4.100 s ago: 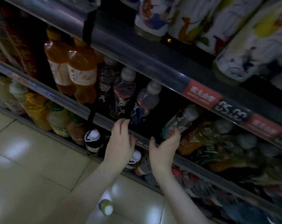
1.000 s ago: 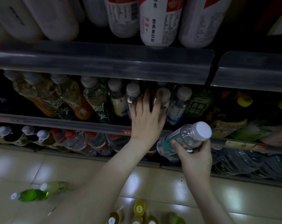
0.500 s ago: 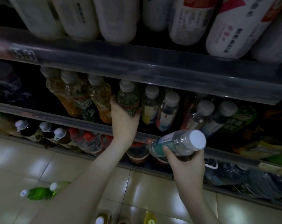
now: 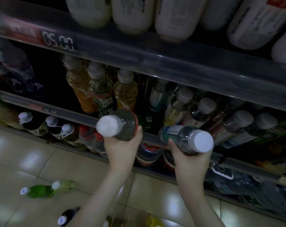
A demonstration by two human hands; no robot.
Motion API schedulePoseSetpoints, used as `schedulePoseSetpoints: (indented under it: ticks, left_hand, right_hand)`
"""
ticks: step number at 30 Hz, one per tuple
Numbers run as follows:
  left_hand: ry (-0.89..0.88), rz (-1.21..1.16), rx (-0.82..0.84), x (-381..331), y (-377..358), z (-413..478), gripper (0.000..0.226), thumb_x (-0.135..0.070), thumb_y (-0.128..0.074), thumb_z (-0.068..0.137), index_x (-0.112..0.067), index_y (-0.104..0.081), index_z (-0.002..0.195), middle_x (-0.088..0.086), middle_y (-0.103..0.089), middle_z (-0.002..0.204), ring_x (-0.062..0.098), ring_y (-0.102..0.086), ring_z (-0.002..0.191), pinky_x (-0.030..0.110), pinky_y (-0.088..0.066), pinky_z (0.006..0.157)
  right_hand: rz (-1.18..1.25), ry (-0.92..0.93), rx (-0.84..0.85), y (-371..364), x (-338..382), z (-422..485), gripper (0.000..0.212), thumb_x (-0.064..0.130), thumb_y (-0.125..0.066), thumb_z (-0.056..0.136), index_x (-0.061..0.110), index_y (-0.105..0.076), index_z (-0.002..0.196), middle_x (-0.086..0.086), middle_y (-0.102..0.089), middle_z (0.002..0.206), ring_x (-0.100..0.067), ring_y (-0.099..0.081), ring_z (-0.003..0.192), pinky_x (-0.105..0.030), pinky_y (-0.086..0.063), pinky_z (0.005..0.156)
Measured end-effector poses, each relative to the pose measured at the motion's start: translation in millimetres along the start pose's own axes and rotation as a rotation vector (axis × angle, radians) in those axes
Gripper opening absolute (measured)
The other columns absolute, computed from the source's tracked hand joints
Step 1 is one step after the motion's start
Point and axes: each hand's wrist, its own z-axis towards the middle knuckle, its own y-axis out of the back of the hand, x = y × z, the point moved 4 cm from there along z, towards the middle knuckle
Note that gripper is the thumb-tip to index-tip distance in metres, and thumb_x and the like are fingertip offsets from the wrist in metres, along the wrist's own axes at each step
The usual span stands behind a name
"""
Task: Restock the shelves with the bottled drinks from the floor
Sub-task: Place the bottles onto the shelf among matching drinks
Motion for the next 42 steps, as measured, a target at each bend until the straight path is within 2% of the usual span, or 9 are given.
schedulePoseSetpoints:
  ticks: [8,12,15,19,25,29,33,37,42]
  left_hand:
    - [-0.007,0.009,0.101,-15.0,48.7,14.7,0.046,-0.005,-0.084,0.067,-0.031,-0.057,0.094,-0.018,-0.064,0.092,-0.011,-0.063,0.085,0.004,-0.046,0.072]
    - [0.054,0.049,0.09,-7.4,73.0,26.0,0.066,-0.013,-0.086,0.065,-0.027,-0.047,0.117,-0.018,-0.06,0.104,-0.009,-0.06,0.093,0.005,-0.048,0.076]
    - [0.092,0.05,0.102,-7.2,90.5,36.0,0.069,-0.011,-0.084,0.066,-0.028,-0.046,0.121,-0.018,-0.061,0.106,-0.008,-0.061,0.093,0.009,-0.049,0.078]
    - [0.166,0.04,0.159,-6.3,107.0,48.4,0.065,-0.012,-0.084,0.067,-0.025,-0.049,0.119,-0.012,-0.062,0.109,0.001,-0.062,0.097,0.023,-0.049,0.084]
    - [0.205,0.077,0.209,-7.2,131.3,56.0,0.065,-0.018,-0.088,0.062,-0.039,-0.046,0.107,-0.016,-0.062,0.107,0.002,-0.062,0.097,0.027,-0.052,0.085]
    - [0.252,0.11,0.207,-4.8,155.9,66.3,0.076,-0.025,-0.091,0.055,-0.042,-0.046,0.114,-0.017,-0.063,0.109,0.005,-0.063,0.101,0.033,-0.052,0.09]
    - [0.275,0.208,0.34,-17.4,170.6,82.5,0.077,-0.027,-0.09,0.05,-0.04,-0.047,0.113,-0.012,-0.064,0.113,0.007,-0.062,0.104,0.036,-0.051,0.094]
    - [0.239,0.355,0.573,-38.5,169.1,95.1,0.083,-0.051,-0.083,0.041,-0.041,-0.05,0.116,-0.018,-0.066,0.107,-0.002,-0.062,0.1,0.031,-0.052,0.092]
    - [0.214,0.399,0.739,-50.5,156.6,93.1,0.087,-0.055,-0.086,0.048,-0.043,-0.046,0.124,-0.022,-0.064,0.112,-0.007,-0.059,0.104,0.029,-0.049,0.097]
  right_hand:
    - [-0.016,-0.002,0.063,-53.5,1.8,5.9,0.061,0.006,-0.082,0.071,0.034,-0.043,0.109,0.017,-0.055,0.108,0.018,-0.053,0.092,0.003,-0.039,0.077]
    - [-0.155,0.008,0.113,-81.3,-1.2,24.6,0.055,0.015,-0.082,0.074,0.018,-0.046,0.116,0.005,-0.056,0.113,-0.004,-0.055,0.103,-0.008,-0.041,0.084]
    - [-0.318,0.075,0.134,-98.9,0.3,36.2,0.049,0.025,-0.078,0.079,0.006,-0.051,0.114,-0.007,-0.062,0.111,-0.02,-0.059,0.105,-0.027,-0.047,0.084]
    - [-0.475,0.056,0.107,-110.7,4.0,42.2,0.054,0.032,-0.072,0.084,0.001,-0.046,0.12,-0.012,-0.058,0.106,-0.03,-0.059,0.1,-0.03,-0.046,0.076]
    - [-0.547,0.134,0.005,-107.9,19.0,-3.9,0.081,0.013,-0.075,0.081,-0.005,-0.025,0.142,-0.024,-0.032,0.143,-0.034,-0.031,0.132,-0.035,-0.027,0.109]
    - [-0.419,0.133,0.464,-144.4,23.3,-58.4,0.069,0.017,-0.074,0.082,0.026,-0.035,0.137,0.004,-0.047,0.126,-0.011,-0.05,0.11,-0.034,-0.048,0.096]
    - [-0.446,0.052,1.039,-191.8,37.3,-103.3,0.07,0.023,-0.078,0.078,0.057,-0.035,0.12,0.027,-0.044,0.126,0.007,-0.043,0.119,-0.02,-0.036,0.103]
    - [-0.406,-0.01,1.049,-203.9,54.4,-104.1,0.058,0.016,-0.079,0.072,0.051,-0.046,0.106,0.029,-0.057,0.106,0.016,-0.051,0.104,-0.001,-0.039,0.077]
    - [-0.392,-0.098,0.951,-191.6,53.3,-98.4,0.067,0.019,-0.081,0.063,0.033,-0.047,0.12,0.014,-0.063,0.107,0.003,-0.06,0.098,-0.012,-0.047,0.077]
